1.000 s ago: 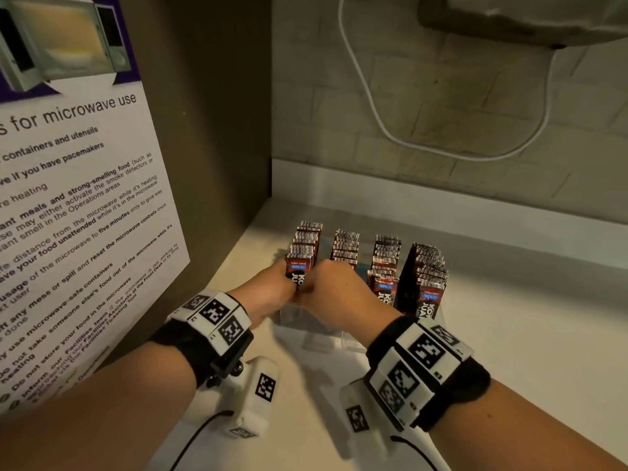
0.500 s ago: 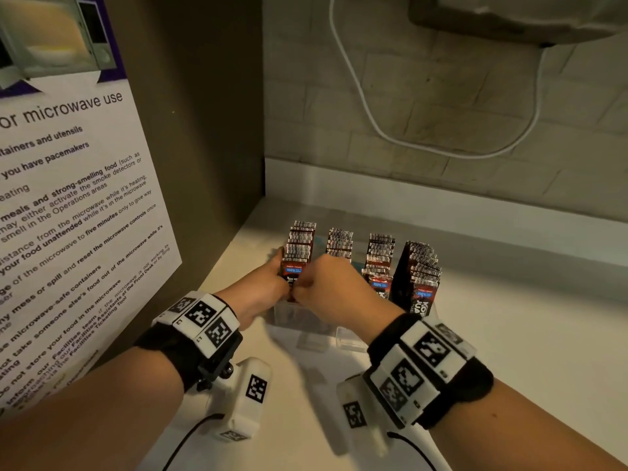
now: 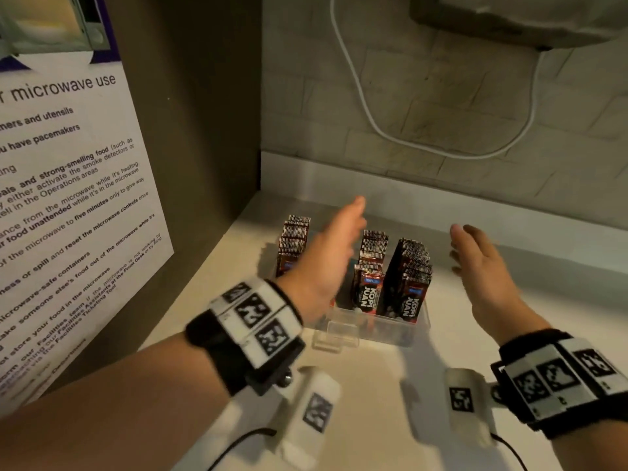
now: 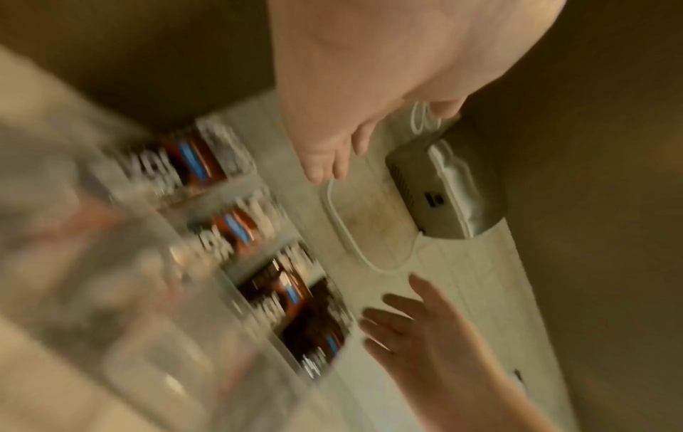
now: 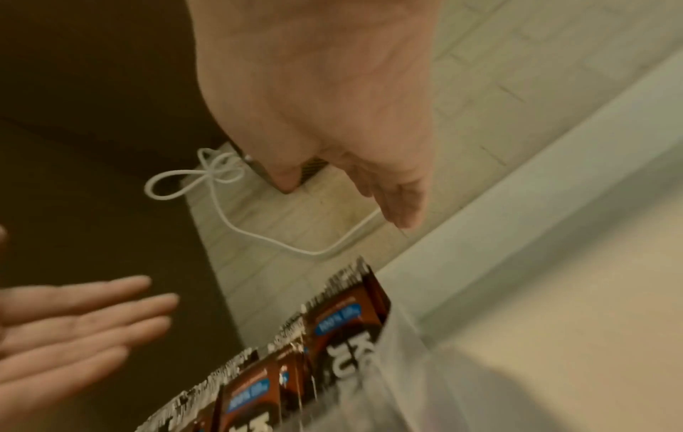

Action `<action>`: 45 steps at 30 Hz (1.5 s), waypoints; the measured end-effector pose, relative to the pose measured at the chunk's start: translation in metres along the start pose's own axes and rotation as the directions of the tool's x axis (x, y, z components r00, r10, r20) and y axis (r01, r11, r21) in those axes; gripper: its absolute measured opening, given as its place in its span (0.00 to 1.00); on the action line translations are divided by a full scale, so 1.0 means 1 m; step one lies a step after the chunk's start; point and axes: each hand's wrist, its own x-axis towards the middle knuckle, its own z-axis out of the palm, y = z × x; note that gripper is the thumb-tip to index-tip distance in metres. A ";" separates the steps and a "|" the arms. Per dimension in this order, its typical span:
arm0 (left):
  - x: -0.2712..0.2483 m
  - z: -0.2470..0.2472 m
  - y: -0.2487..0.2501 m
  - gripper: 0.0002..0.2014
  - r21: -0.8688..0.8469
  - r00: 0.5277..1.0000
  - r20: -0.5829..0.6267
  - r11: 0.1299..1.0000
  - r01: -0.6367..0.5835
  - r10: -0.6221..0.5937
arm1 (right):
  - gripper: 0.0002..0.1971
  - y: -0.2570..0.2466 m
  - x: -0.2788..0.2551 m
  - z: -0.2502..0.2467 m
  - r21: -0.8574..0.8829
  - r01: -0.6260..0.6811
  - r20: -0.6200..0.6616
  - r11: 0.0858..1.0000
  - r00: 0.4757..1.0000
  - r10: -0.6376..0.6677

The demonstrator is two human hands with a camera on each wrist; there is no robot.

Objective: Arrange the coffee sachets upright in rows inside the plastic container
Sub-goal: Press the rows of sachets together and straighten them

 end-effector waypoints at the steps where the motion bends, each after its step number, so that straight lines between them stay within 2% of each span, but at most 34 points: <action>1: 0.002 0.016 -0.002 0.31 -0.048 0.995 0.075 0.996 0.072 -0.068 | 0.52 0.006 -0.002 0.001 0.031 -0.014 0.012 0.999 1.000 0.014; 3: 0.008 0.042 -0.010 0.33 -0.119 0.974 0.186 0.981 0.153 -0.129 | 0.64 0.015 -0.007 0.004 0.094 -0.022 0.061 0.995 0.998 0.016; 4: 0.011 0.052 -0.015 0.33 -0.147 0.969 0.210 0.976 0.163 -0.130 | 0.67 0.017 -0.010 0.005 0.123 -0.027 0.091 0.992 0.996 0.015; 7: 0.024 0.072 -0.029 0.38 -0.183 0.978 0.165 0.971 0.156 -0.126 | 0.67 0.026 -0.013 0.009 0.190 -0.070 0.181 0.979 0.983 0.035; 8: 0.029 0.076 -0.035 0.44 -0.197 0.981 0.145 0.968 0.155 -0.128 | 0.64 0.025 -0.015 0.010 0.208 -0.093 0.222 0.974 0.974 0.045; 9: 0.038 0.081 -0.047 0.52 -0.221 0.981 0.140 0.961 0.164 -0.136 | 0.56 0.022 -0.016 0.010 0.238 -0.114 0.271 0.965 0.961 0.046; 11: 0.061 0.089 -0.084 0.61 -0.273 0.974 0.120 0.937 0.217 -0.191 | 0.31 0.011 -0.022 0.012 0.317 -0.099 0.283 0.943 0.959 0.006; 13: 0.068 0.087 -0.088 0.59 -0.281 0.972 0.101 0.931 0.232 -0.212 | 0.28 0.005 -0.023 0.015 0.342 -0.096 0.299 0.935 0.954 -0.011; 16: 0.046 0.081 -0.052 0.48 -0.263 0.961 0.101 0.925 0.274 -0.257 | 0.27 0.000 -0.026 0.019 0.385 -0.119 0.310 0.915 0.951 -0.006; 19: 0.045 0.079 -0.047 0.37 -0.210 0.947 0.153 0.927 0.310 -0.282 | 0.28 0.001 -0.021 0.024 0.411 -0.162 0.339 0.897 0.941 0.014; 22: 0.045 0.079 -0.048 0.35 -0.211 0.936 0.201 0.920 0.331 -0.291 | 0.25 0.003 -0.019 0.024 0.407 -0.176 0.338 0.896 0.941 0.032; 25: 0.047 0.081 -0.052 0.31 -0.229 0.936 0.175 0.911 0.342 -0.307 | 0.25 0.009 -0.016 0.023 0.396 -0.179 0.370 0.901 0.929 0.022; 29: 0.047 0.082 -0.051 0.36 -0.197 0.940 0.166 0.924 0.329 -0.299 | 0.24 0.005 -0.018 0.024 0.369 -0.174 0.360 0.913 0.932 0.033; 32: 0.042 0.081 -0.038 0.47 -0.140 0.952 0.178 0.951 0.275 -0.249 | 0.21 -0.004 -0.019 0.016 0.345 -0.146 0.276 0.927 0.960 0.049; 33: 0.039 0.078 -0.030 0.48 -0.114 0.962 0.159 0.964 0.242 -0.222 | 0.25 -0.006 -0.017 0.012 0.365 -0.116 0.221 0.924 0.975 0.035; 35: 0.035 0.067 -0.015 0.40 -0.106 0.992 0.039 0.987 0.123 -0.119 | 0.31 -0.014 -0.016 0.003 0.429 -0.060 0.140 0.901 0.990 -0.001; 37: 0.034 0.050 -0.005 0.33 -0.150 0.999 -0.030 0.989 0.014 -0.019 | 0.32 -0.024 -0.017 -0.001 0.501 -0.056 0.139 0.864 0.990 -0.017; 39: 0.034 0.035 -0.005 0.33 -0.157 0.997 -0.078 0.987 -0.019 0.007 | 0.35 -0.034 -0.023 0.002 0.520 -0.103 0.194 0.848 0.981 -0.001; 41: 0.030 0.027 -0.010 0.36 -0.158 0.993 -0.097 0.986 0.045 -0.061 | 0.36 -0.041 -0.034 0.010 0.473 -0.182 0.307 0.862 0.951 0.032; 42: 0.027 0.026 -0.011 0.37 -0.158 0.991 -0.088 0.984 0.085 -0.100 | 0.34 -0.040 -0.037 0.016 0.421 -0.214 0.359 0.881 0.932 0.055; 45: 0.020 0.027 -0.017 0.38 -0.175 0.979 -0.015 0.964 0.198 -0.204 | 0.16 -0.040 -0.047 0.030 0.234 -0.272 0.448 0.933 0.882 0.145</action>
